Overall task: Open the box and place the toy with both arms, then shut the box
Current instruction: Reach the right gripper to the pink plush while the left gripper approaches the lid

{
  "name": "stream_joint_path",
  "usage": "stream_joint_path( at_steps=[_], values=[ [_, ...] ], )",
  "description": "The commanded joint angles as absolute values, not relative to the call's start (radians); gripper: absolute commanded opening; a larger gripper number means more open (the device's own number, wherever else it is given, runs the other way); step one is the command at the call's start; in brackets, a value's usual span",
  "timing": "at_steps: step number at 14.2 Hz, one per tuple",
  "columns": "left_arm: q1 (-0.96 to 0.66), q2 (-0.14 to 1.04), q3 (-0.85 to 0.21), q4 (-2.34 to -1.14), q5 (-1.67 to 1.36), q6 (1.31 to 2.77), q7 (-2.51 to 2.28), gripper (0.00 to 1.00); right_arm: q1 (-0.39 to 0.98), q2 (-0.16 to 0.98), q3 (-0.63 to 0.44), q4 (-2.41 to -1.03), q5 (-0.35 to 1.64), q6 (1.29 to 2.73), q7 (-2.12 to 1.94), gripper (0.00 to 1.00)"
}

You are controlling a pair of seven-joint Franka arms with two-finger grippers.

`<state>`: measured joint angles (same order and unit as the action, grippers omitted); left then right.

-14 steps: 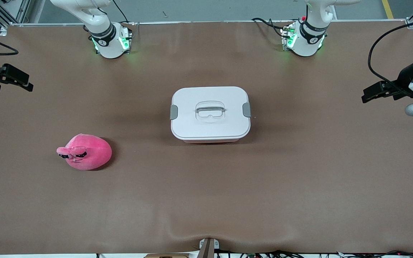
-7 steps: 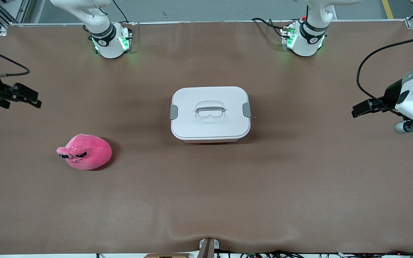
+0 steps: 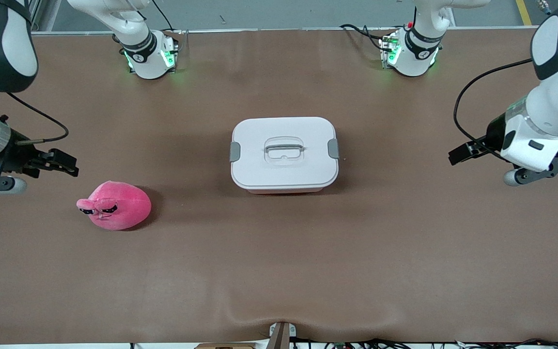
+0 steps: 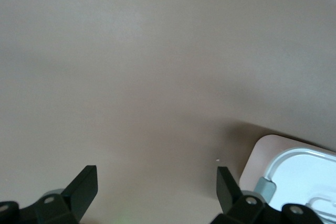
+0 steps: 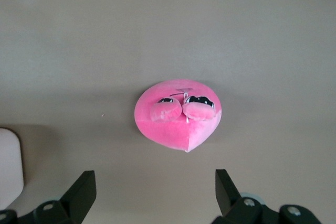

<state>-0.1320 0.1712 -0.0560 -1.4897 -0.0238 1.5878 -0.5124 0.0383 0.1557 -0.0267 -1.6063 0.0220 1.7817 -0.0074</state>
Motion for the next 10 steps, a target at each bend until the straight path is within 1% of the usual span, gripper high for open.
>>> stream_joint_path(
  at_steps=[1,6,10],
  values=[
    [-0.164,0.193,-0.055,-1.460,-0.038,1.591,-0.596,1.00,0.043,0.147,-0.034,-1.646,0.032,1.825,-0.015,1.00],
    [-0.239,0.210,-0.055,-1.460,-0.040,1.618,-0.811,1.00,0.035,0.189,-0.035,-1.646,0.031,1.844,-0.086,1.00],
    [-0.307,0.224,-0.055,-1.460,-0.040,1.632,-0.998,1.00,0.044,0.241,-0.035,-1.647,0.017,1.904,-0.158,1.00]
  ],
)
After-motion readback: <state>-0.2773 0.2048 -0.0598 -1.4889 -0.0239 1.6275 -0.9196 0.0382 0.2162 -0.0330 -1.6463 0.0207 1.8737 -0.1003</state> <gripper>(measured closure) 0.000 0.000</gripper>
